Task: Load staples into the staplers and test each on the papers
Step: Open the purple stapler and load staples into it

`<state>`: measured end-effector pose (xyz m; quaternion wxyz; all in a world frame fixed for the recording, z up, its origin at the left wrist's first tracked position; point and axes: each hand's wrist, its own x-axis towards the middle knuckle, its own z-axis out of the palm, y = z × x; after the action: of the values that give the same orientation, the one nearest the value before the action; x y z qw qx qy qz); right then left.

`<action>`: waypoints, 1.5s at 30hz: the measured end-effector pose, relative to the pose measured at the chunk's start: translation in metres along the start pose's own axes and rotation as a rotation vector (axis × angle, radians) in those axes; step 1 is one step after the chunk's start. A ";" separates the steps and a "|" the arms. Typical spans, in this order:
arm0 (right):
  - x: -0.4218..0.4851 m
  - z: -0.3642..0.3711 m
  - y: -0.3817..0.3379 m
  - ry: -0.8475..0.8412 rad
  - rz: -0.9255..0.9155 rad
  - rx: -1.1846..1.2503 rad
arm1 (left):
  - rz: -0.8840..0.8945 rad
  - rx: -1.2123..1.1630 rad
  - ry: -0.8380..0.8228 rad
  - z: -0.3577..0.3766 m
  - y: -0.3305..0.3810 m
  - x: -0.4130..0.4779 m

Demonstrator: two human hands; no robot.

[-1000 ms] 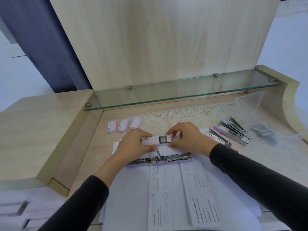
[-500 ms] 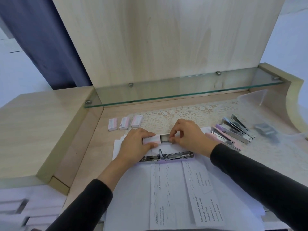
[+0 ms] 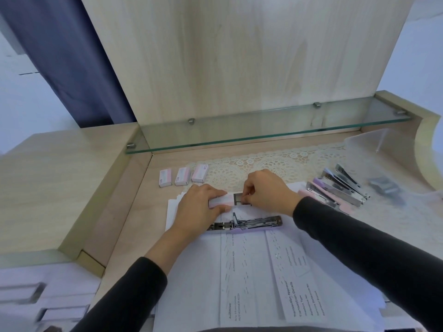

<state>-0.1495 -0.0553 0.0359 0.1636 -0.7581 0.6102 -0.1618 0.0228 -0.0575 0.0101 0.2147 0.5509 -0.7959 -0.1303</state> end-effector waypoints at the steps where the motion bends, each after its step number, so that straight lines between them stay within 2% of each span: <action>1: 0.000 -0.001 -0.001 -0.006 -0.007 -0.021 | 0.000 0.001 0.000 0.000 0.000 0.000; 7: -0.002 -0.005 -0.010 -0.045 -0.168 -0.230 | -0.001 0.009 -0.005 0.000 0.000 0.000; 12: -0.003 -0.011 -0.010 -0.019 -0.216 -0.184 | -0.003 0.007 -0.004 0.000 -0.001 0.001; 15: -0.001 -0.010 -0.009 0.022 -0.177 -0.104 | -0.002 0.010 -0.006 0.000 -0.001 0.000; 22: -0.002 -0.021 0.011 0.140 -0.058 0.259 | -0.002 0.003 -0.010 0.000 -0.001 0.001; 25: -0.007 -0.024 0.019 0.153 -0.020 0.192 | -0.001 0.002 -0.008 0.000 -0.001 0.000; 30: -0.014 -0.016 0.024 0.050 0.008 0.088 | -0.002 -0.006 -0.008 0.000 -0.001 0.000; 45: -0.006 0.000 0.012 0.089 0.078 0.139 | 0.033 -0.012 -0.005 -0.001 0.001 0.001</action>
<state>-0.1608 -0.0519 0.0302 0.1948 -0.7127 0.6331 -0.2307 0.0226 -0.0580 0.0116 0.2183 0.5360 -0.8046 -0.1330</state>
